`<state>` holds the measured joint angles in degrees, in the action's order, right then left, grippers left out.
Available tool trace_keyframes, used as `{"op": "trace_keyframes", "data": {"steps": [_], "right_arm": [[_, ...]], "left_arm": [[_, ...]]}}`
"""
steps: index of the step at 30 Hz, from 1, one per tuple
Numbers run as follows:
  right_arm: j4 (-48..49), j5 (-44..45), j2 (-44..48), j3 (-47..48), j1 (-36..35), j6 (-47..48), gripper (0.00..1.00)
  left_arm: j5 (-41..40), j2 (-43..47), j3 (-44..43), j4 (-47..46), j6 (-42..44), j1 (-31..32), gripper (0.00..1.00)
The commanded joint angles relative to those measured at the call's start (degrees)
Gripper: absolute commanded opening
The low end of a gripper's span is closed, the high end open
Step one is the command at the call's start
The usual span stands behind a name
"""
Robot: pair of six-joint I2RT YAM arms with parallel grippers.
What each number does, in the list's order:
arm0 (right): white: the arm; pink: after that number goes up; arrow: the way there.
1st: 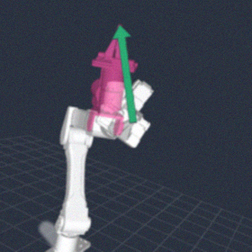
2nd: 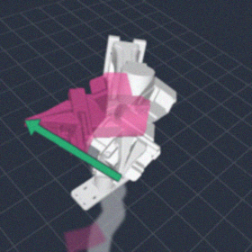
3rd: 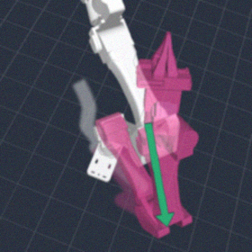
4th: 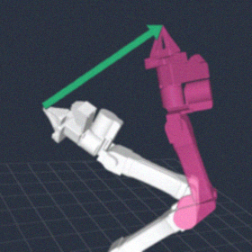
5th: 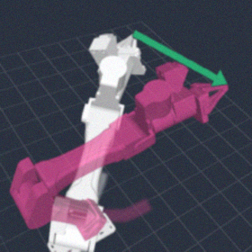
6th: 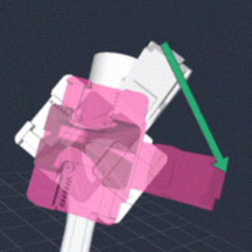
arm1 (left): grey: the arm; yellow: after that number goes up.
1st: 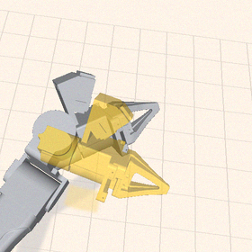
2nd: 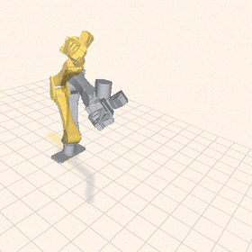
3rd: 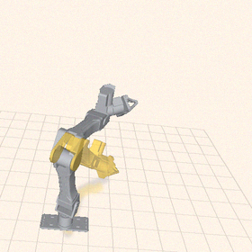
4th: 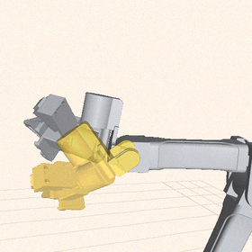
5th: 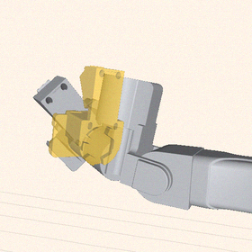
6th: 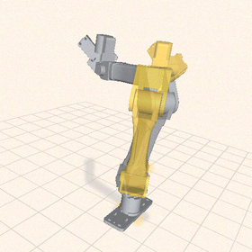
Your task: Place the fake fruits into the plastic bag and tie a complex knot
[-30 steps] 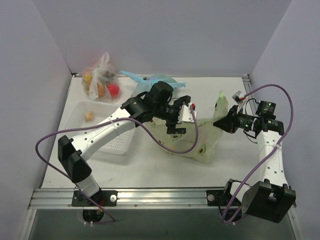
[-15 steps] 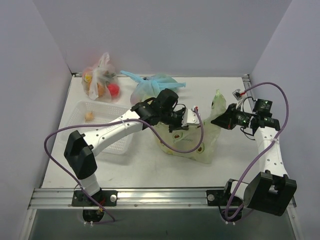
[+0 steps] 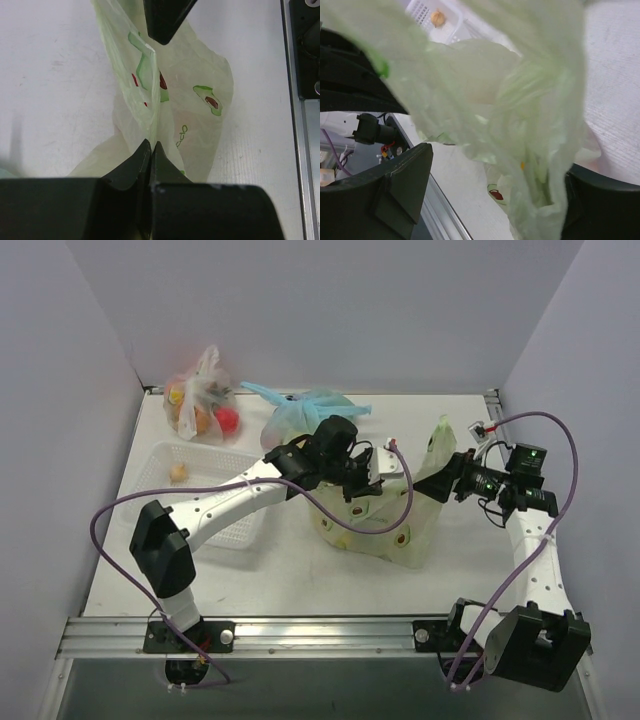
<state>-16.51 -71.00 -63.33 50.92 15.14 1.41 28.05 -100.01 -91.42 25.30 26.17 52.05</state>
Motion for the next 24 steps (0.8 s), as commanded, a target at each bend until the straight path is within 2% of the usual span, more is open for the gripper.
{"op": "trace_keyframes", "data": {"steps": [1,3,4,5,6,7,10,12,13,14,20,24], "right_arm": [[7.7,-1.1,2.7,-2.0,-2.6,-3.2,0.76],[14.6,0.4,2.9,-4.9,-3.3,-12.1,0.76],[20.2,1.1,2.9,-5.5,-4.0,-14.3,0.73],[21.1,3.9,2.7,-5.8,-4.4,-15.4,0.68],[21.3,4.6,2.5,-5.7,-4.7,-16.3,0.51],[21.9,5.8,1.6,-5.6,-5.0,-17.0,0.42],[24.1,11.1,0.1,-5.4,-6.0,-22.7,0.24],[24.4,13.3,-0.6,-5.4,-7.2,-25.7,0.20],[25.6,13.8,-1.1,-5.7,-7.7,-28.5,0.06],[25.4,14.7,-1.2,-5.9,-8.2,-29.4,0.00],[21.3,25.5,-0.2,-6.4,-10.4,-35.2,0.00],[17.7,29.1,0.8,-5.5,-12.4,-34.5,0.00]], "left_arm": [[1.6,-0.3,-1.9,-3.3,-1.7,0.0,0.00],[1.9,-0.4,-1.9,-3.4,-1.7,0.1,0.00],[2.3,-0.4,-1.8,-3.4,-1.5,0.1,0.00],[2.4,-0.4,-1.4,-3.4,-1.0,0.2,0.00],[2.4,-0.1,-1.1,-3.4,-0.6,0.4,0.00],[2.4,0.2,-0.9,-3.5,-0.2,0.6,0.00],[2.4,1.0,1.1,-3.9,1.3,1.5,0.00],[1.7,1.2,1.8,-3.9,2.2,2.3,0.00],[1.4,1.2,1.9,-3.9,2.2,2.4,0.00],[0.9,1.0,1.9,-3.6,2.6,2.6,0.00],[-3.5,-0.3,4.1,-1.5,5.9,4.4,0.00],[-5.6,-1.8,4.1,-0.9,6.0,5.0,0.00]]}}
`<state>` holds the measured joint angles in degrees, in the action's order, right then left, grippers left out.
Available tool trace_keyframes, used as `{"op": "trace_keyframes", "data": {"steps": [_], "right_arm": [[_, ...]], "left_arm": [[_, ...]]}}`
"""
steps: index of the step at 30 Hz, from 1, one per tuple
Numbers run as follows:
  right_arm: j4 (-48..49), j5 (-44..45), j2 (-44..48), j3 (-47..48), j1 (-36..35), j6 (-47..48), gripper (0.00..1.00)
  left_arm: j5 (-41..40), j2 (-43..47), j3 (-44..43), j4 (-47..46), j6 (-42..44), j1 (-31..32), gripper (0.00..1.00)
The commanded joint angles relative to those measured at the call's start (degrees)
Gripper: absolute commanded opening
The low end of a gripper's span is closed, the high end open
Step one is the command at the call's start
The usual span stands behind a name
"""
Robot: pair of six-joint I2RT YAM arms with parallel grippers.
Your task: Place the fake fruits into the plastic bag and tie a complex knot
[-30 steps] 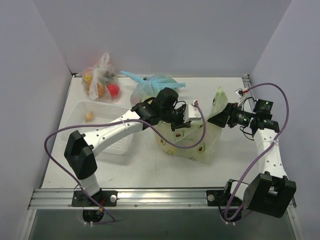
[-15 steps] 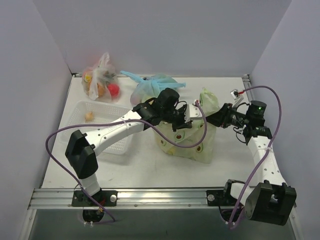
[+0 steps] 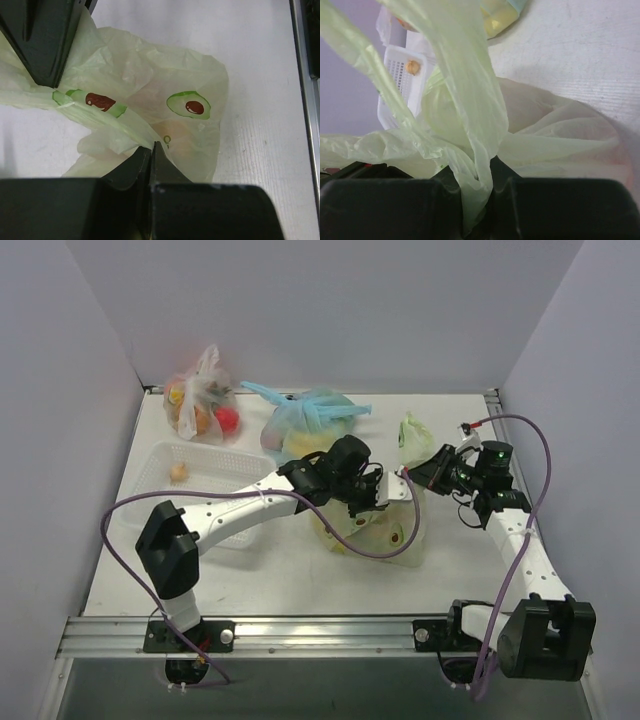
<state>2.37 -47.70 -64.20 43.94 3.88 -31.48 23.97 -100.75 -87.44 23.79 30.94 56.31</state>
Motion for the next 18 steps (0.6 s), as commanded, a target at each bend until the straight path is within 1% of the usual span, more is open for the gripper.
{"op": "trace_keyframes", "data": {"steps": [1,2,3,4,6,7,9,10,12,14,18], "right_arm": [[-1.1,4.6,1.5,1.7,-1.7,-1.5,0.00],[-1.0,3.1,1.4,1.8,-1.8,-1.3,0.00],[-0.4,-1.0,1.2,1.6,-1.8,-1.6,0.07],[0.3,-2.0,1.4,1.3,-1.8,-1.4,0.21],[1.7,-4.2,2.1,-0.2,-1.7,-1.0,0.37],[2.5,-4.7,2.9,-0.6,-1.7,-0.9,0.50],[3.3,-5.8,3.5,-1.4,-1.8,-0.9,0.63],[3.9,-6.0,3.9,-1.9,-1.8,-1.1,0.65],[4.7,-6.0,4.3,-2.5,-2.0,-1.3,0.68],[3.8,-2.6,4.4,-2.4,-2.8,-0.1,0.71],[1.7,4.6,3.1,-0.6,-7.6,1.9,0.71]], "left_arm": [[-2.1,-1.2,-0.3,0.7,1.0,0.6,0.00],[-2.1,-1.4,-1.0,0.6,0.7,0.5,0.00],[-2.0,-1.6,-1.3,0.6,0.6,0.2,0.00],[-1.7,-1.6,-1.7,0.4,0.3,0.1,0.00],[-0.8,-1.6,-2.6,-0.1,-0.3,-0.6,0.00],[-0.6,-1.5,-2.8,-0.7,-0.5,-0.7,0.00],[0.9,-1.4,-3.5,-1.3,-1.8,-1.3,0.00],[1.5,-1.4,-3.6,-1.5,-2.3,-1.6,0.00],[3.0,-0.9,-3.6,-1.9,-2.8,-1.7,0.00],[4.3,-0.2,-3.0,-2.8,-1.9,-1.9,0.00],[6.1,0.7,-2.4,-4.1,-0.9,-1.6,0.00]]}}
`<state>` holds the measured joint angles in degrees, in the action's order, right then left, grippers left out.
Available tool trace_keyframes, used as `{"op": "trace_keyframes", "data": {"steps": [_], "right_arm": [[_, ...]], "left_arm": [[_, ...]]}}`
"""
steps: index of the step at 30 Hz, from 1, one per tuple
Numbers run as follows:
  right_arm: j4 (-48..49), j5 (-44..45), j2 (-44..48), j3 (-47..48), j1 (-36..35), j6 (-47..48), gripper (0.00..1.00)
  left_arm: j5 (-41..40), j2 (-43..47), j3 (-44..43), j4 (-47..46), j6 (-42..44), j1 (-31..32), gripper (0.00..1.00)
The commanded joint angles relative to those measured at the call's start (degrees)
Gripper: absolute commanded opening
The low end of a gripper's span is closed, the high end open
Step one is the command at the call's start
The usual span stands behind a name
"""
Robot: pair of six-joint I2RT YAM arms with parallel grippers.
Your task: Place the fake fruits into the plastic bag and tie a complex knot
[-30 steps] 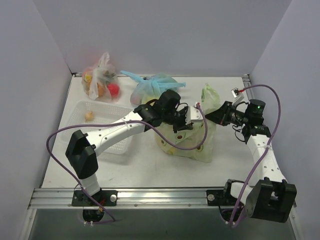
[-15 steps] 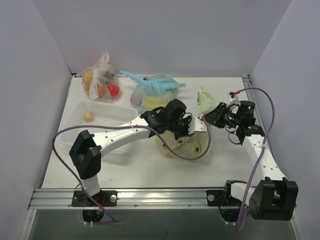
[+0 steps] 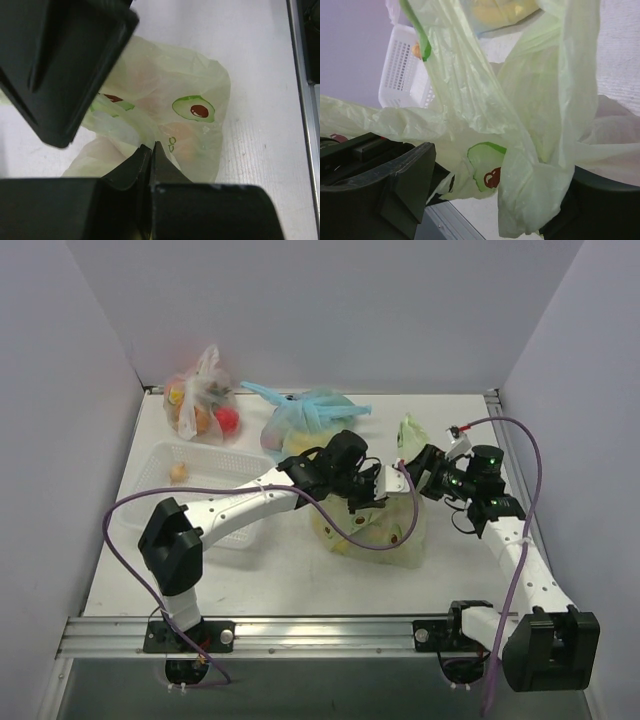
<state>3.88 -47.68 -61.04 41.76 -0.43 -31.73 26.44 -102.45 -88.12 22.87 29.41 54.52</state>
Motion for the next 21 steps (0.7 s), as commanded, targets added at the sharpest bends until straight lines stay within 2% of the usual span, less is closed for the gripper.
{"op": "trace_keyframes", "data": {"steps": [1,5,11,12,13,15,17,18,19,21], "right_arm": [[0.1,6.3,-0.7,1.7,-4.1,1.9,0.71],[-0.4,13.7,-1.7,2.2,-6.6,1.2,0.62],[-3.1,15.4,-3.7,2.5,-6.5,2.7,0.19],[-3.2,13.9,-3.7,2.7,-6.4,3.9,0.07],[-3.4,13.4,-3.6,2.7,-6.4,4.8,0.01],[-3.5,11.9,-2.4,2.5,-6.4,6.1,0.00],[-3.4,10.9,-1.7,2.2,-6.3,7.8,0.00],[-3.2,10.3,-0.9,1.9,-6.3,8.3,0.00],[-3.1,9.6,-0.8,1.7,-6.3,8.9,0.00],[-3.1,8.8,-0.3,1.6,-6.4,9.5,0.00]], "left_arm": [[3.7,2.4,-1.8,-3.2,1.1,0.4,0.00],[4.9,3.0,-0.5,-3.0,3.5,0.8,0.00],[4.6,4.3,2.3,-2.5,7.3,2.1,0.00],[4.4,4.6,2.6,-2.1,7.4,2.1,0.00],[4.0,4.8,2.7,-2.0,6.7,1.9,0.00],[4.4,5.9,2.3,-1.6,5.5,1.1,0.01],[6.8,8.0,1.6,-1.3,1.6,0.3,0.13],[7.8,8.8,1.0,-0.6,0.1,-0.2,0.36],[9.4,9.7,-0.9,0.1,-3.8,-0.4,0.51],[12.5,13.2,-2.5,0.8,-8.3,-0.8,0.72]]}}
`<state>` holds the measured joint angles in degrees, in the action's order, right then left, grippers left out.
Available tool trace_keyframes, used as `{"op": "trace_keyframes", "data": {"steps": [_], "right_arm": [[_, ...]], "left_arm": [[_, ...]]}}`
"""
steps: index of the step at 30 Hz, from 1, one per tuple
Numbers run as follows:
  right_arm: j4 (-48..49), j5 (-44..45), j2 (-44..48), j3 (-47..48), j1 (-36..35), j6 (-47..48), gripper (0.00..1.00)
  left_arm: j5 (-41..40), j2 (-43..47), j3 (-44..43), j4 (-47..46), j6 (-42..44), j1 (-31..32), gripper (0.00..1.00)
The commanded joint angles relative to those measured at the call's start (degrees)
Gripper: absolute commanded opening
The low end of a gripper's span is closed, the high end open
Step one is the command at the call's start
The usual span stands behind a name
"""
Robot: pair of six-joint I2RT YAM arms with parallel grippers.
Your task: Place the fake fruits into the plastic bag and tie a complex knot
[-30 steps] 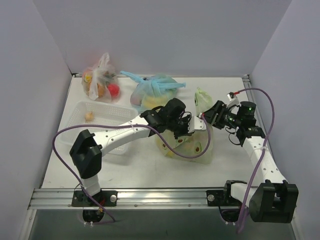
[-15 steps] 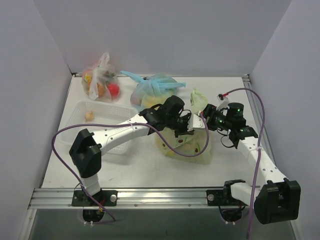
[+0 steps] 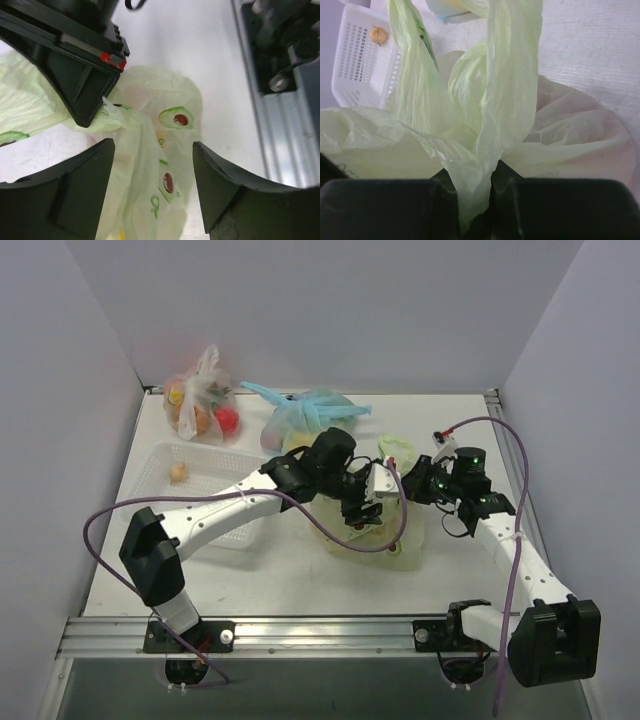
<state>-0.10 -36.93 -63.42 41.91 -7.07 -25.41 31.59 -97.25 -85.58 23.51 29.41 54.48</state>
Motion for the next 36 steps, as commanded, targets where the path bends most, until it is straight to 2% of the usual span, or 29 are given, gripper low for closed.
{"op": "trace_keyframes", "data": {"steps": [1,3,7,8,10,11,13,15,17,20,27,30,31,33,35,36], "right_arm": [[0.9,-2.6,2.2,1.5,0.2,3.8,0.00],[0.8,-3.1,2.9,1.4,0.2,4.3,0.00],[0.4,-4.0,3.6,1.7,0.1,5.8,0.00],[0.4,-4.6,3.7,1.8,0.1,6.1,0.00],[-1.3,-4.7,3.6,1.9,0.1,7.1,0.00],[-1.4,-5.0,3.7,1.9,0.1,7.5,0.00],[-2.0,-5.4,3.5,2.2,0.0,8.4,0.00],[-2.1,-7.2,3.0,2.5,-0.1,9.4,0.00],[-2.1,-8.5,2.6,2.9,-0.4,10.1,0.00],[-3.2,-10.0,2.0,3.9,-1.1,13.2,0.00],[-6.4,-12.1,-0.2,5.8,-2.2,17.2,0.00],[-7.7,-13.3,-1.3,6.4,-3.2,20.1,0.00],[-8.2,-13.4,-1.7,6.6,-3.9,20.9,0.00],[-8.4,-13.9,-2.6,7.1,-4.9,22.2,0.00],[-8.3,-14.1,-3.2,7.6,-6.1,22.7,0.00],[-8.3,-14.0,-3.7,7.9,-6.6,22.8,0.00]], "left_arm": [[8.1,9.5,-5.8,0.0,-11.8,-1.6,0.76],[10.1,13.9,-6.2,-0.3,-14.1,-2.5,0.79],[9.8,21.5,-2.8,-3.5,-22.2,-10.4,0.84],[9.7,23.1,1.0,-4.6,-24.3,-15.9,0.85],[10.7,28.2,6.1,-8.4,-28.3,-21.4,0.86],[10.8,29.9,8.4,-9.0,-28.4,-26.5,0.97],[10.3,33.9,14.1,-8.1,-29.1,-30.2,0.97],[14.3,36.5,19.3,-6.8,-28.6,-32.8,0.97],[18.3,38.4,23.2,-7.4,-25.7,-32.8,0.97],[18.5,39.5,28.6,-9.2,-19.7,-30.8,0.97],[18.2,28.1,27.8,-13.2,-3.9,-24.3,0.97],[18.2,23.5,26.3,-18.6,-1.0,-20.0,0.81],[19.9,22.4,25.6,-20.0,-0.7,-19.3,0.66],[21.2,19.4,22.9,-21.4,0.9,-16.7,0.53],[22.3,16.5,21.3,-21.9,2.8,-14.9,0.41],[22.6,15.5,20.2,-22.5,2.4,-14.5,0.40]]}}
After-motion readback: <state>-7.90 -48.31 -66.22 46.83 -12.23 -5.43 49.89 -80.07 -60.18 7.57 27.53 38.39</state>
